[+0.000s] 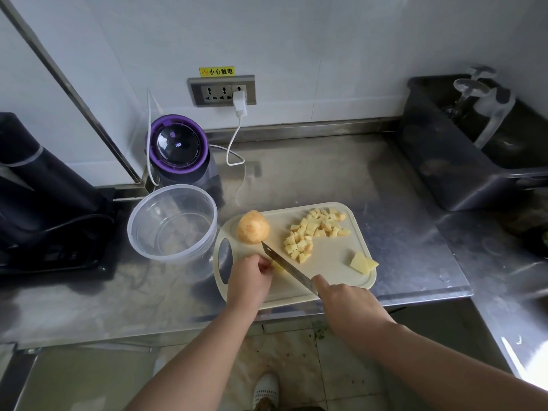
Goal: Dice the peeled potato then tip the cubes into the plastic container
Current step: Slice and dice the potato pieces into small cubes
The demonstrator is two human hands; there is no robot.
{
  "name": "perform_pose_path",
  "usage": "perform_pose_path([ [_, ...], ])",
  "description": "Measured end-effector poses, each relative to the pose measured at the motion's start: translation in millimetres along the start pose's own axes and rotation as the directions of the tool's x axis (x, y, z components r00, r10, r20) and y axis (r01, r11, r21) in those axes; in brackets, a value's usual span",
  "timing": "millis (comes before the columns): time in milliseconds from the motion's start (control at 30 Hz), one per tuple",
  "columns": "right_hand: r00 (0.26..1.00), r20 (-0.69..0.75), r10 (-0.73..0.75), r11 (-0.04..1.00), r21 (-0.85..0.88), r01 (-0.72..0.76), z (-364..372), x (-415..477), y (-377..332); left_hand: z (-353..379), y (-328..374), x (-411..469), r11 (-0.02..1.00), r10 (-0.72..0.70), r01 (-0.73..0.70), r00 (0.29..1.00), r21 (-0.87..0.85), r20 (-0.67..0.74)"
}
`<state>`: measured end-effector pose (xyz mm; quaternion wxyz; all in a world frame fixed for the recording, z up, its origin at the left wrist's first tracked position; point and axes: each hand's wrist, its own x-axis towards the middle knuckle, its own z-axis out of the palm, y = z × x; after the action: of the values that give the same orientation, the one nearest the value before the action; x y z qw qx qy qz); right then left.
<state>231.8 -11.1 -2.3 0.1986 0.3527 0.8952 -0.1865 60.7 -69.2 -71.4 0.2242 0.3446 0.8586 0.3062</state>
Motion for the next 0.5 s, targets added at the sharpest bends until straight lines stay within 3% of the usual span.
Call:
perform_pose_path([
  [500, 0.998, 0.064, -0.011, 0.999, -0.037, 0.013, 4.0, 7.1, -6.2, 0.6, -3.9, 4.0, 0.998, 0.013, -0.014, 1.0, 0.059, 0.015],
])
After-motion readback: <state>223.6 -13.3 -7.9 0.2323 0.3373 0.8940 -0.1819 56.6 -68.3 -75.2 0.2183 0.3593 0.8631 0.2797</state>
